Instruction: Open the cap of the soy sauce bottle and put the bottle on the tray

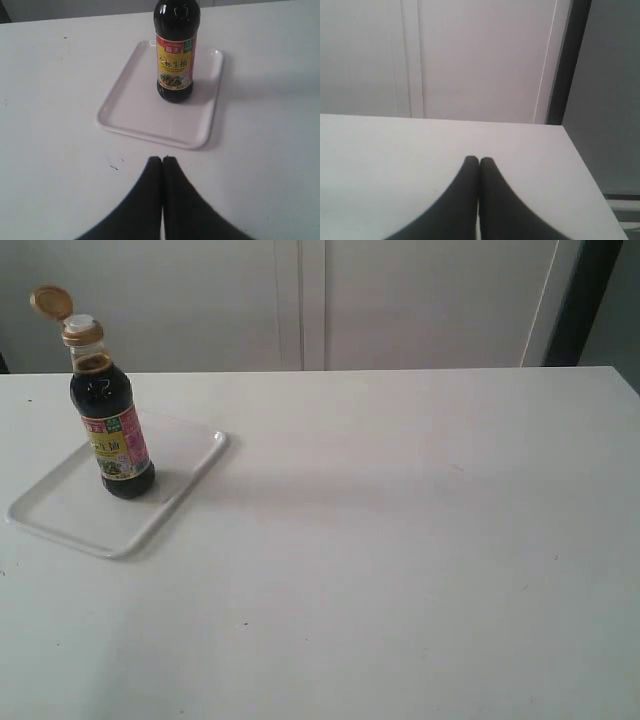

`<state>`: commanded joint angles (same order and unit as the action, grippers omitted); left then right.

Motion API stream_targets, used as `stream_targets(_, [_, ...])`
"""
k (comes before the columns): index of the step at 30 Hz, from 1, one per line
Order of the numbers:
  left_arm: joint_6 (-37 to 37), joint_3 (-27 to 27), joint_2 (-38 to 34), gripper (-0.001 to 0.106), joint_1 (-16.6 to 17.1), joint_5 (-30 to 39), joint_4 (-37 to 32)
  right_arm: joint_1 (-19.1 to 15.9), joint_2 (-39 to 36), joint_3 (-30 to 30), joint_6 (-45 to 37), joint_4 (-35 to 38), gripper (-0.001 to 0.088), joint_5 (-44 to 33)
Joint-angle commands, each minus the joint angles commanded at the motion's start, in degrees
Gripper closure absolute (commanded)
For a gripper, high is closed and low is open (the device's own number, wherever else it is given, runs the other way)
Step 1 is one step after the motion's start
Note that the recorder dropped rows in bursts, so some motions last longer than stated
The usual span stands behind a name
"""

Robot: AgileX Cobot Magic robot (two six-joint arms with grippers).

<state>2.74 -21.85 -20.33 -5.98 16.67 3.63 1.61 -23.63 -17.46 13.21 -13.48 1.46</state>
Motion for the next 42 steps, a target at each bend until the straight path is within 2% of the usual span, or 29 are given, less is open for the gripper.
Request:
stream_targets(4, [0.0, 2.4, 6.39, 0.105, 0.0, -0.26, 4.22, 0.0, 7.75, 0.98, -0.12, 0.0, 0.0868, -0.71])
stream_targets(10, [0.0, 2.4, 12.64, 0.105, 0.0, 1.05, 4.69, 0.0, 13.67, 3.82, 0.13, 0.0, 0.0868, -1.0])
stream_targets(16, [0.0, 2.4, 14.19, 0.105, 0.0, 5.4, 4.69, 0.0, 14.08, 5.98, 3.71, 0.11, 0.0868, -2.92])
stream_targets(33, [-1.43, 2.55, 14.19, 0.105, 0.0, 5.26, 4.45, 0.0, 14.08, 5.98, 3.71, 0.11, 0.0868, -4.46])
stream_targets(37, [-3.1, 5.44, 15.17, 0.105, 0.11, 4.68, 3.97, 0.0, 14.08, 5.98, 3.71, 0.11, 0.0868, -4.46])
stream_targets(42, [-3.1, 11.26, 20.15, 0.105, 0.11, 3.37, 2.64, 0.0, 14.08, 5.98, 3.71, 0.11, 0.0868, -4.46])
